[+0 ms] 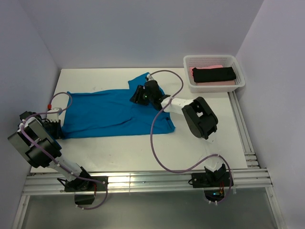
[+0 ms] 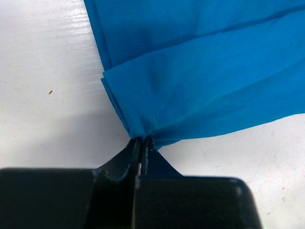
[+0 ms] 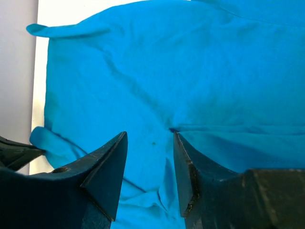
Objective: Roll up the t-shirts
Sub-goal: Fold the tshirt
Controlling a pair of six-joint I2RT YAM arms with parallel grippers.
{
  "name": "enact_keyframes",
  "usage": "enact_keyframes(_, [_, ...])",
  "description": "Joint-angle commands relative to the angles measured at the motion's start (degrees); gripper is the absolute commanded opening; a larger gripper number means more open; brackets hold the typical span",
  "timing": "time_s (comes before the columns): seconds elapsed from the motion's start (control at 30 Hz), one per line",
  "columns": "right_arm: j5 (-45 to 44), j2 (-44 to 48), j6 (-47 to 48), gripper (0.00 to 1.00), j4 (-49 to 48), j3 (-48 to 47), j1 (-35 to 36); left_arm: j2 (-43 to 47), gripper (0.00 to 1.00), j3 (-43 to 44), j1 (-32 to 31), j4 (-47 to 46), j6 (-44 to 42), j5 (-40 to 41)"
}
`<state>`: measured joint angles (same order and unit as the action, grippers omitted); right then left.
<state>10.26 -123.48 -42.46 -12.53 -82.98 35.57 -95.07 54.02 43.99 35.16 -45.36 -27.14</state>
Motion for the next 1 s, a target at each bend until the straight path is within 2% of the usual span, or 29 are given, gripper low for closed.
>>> enact_keyframes(0.0, [0.5, 2.3, 1.6, 0.51, -1.0, -0.3, -0.9, 0.8, 0.00, 0.4, 0.2, 1.3, -1.0, 3.0])
enact_keyframes(0.3, [5.7, 11.9, 0.3, 0.43, -5.0, 13.1, 0.1, 1.4, 0.02, 0.5, 0.3, 1.7, -0.3, 1.8])
enact_keyframes(0.33, [6.5, 12.5, -0.8, 0.43, -6.0, 14.2, 0.5, 1.7, 0.12, 0.5, 0.3, 1.8, -0.3, 1.6])
enact_keyframes(0.4, [8.6, 12.6, -4.0, 0.43, -11.6, 17.9, 1.8, 2.3, 0.23, 0.3, 0.4, 1.7, 0.1, 1.4])
enact_keyframes(0.43, [9.0, 12.4, -5.0, 0.43, -13.1, 18.7, 2.3, 3.2, 0.36, -0.1, 0.5, 1.4, 0.4, 1.4])
enact_keyframes(0.53, [9.8, 10.2, -6.7, 0.42, -16.3, 18.6, 5.8, 5.9, 0.57, -1.0, 0.7, 0.8, 0.4, 1.2])
enact_keyframes(0.63, [10.8, 7.0, -7.5, 0.33, -17.6, 15.7, 9.1, 9.2, 0.69, -1.8, 0.9, 0.9, -0.2, 1.1])
enact_keyframes(0.73, [13.8, 3.8, -9.5, 0.05, -21.3, 12.9, 11.1, 11.9, 0.73, -1.3, 1.2, 2.1, -0.9, 1.3])
enact_keyframes(0.77, [14.4, 3.1, -10.4, 0.02, -22.1, 12.5, 11.4, 12.5, 0.74, -1.1, 1.4, 3.2, -1.0, 1.1])
enact_keyframes(0.97, [15.6, -1.6, -12.1, 0.00, -24.4, 10.6, 13.2, 14.6, 0.76, 2.8, 1.1, 9.6, -4.0, -5.7])
